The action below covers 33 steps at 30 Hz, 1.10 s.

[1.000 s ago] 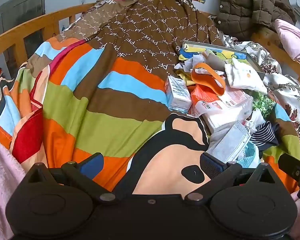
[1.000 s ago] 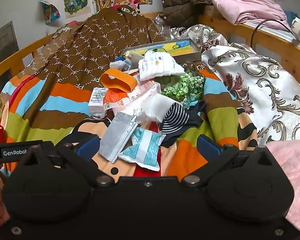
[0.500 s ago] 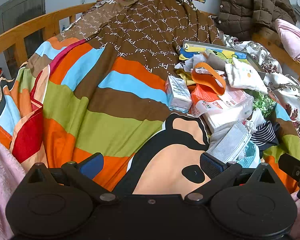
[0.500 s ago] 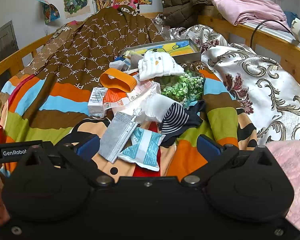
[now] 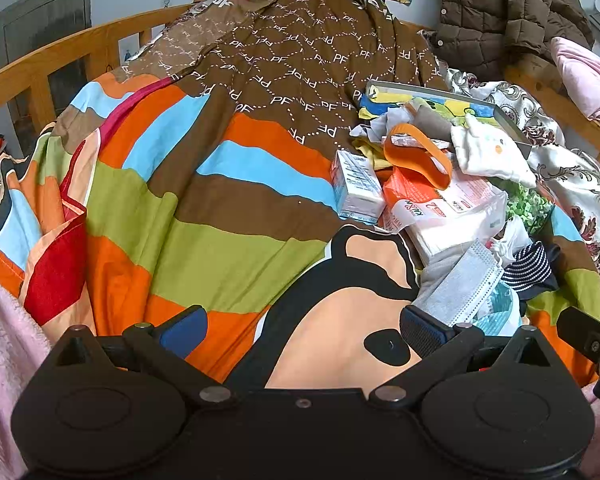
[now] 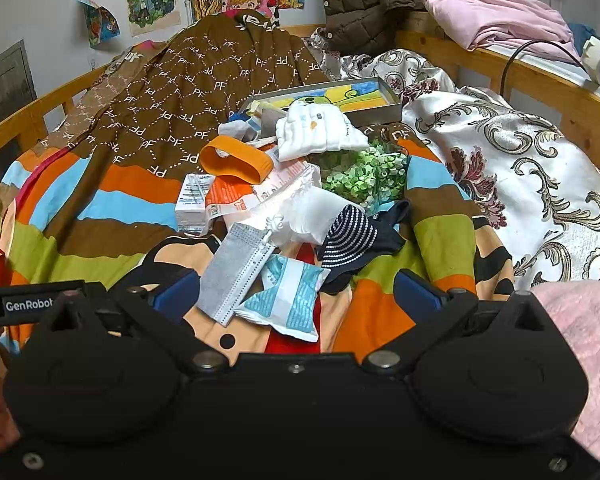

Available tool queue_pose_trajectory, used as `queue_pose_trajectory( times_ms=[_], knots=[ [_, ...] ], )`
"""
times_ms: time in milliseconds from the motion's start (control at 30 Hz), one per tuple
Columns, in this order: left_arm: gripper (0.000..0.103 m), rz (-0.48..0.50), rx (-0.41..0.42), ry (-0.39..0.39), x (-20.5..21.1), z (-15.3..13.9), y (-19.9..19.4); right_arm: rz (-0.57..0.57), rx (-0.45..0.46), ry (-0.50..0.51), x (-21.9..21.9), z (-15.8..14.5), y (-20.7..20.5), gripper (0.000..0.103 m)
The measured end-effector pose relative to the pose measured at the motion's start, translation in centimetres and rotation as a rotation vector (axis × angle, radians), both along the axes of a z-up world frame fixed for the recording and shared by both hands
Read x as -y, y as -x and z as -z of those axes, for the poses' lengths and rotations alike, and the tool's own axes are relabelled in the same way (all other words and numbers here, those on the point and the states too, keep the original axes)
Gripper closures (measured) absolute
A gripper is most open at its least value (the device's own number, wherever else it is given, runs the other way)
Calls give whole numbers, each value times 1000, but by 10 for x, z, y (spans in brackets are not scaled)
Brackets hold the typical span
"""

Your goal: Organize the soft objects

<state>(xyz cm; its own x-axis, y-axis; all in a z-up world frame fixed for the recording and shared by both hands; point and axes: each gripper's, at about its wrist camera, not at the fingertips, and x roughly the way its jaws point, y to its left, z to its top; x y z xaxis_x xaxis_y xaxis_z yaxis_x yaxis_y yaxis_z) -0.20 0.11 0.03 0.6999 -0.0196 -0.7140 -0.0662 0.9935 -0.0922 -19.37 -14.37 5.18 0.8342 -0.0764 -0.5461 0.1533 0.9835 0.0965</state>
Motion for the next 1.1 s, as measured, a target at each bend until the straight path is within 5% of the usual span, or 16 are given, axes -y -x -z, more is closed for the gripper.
queue_pose_trajectory(
  times_ms=[1100],
  knots=[
    [1,-2,-4,2,-3,5,0,1,-2,4,-1,0,0,0]
  ],
)
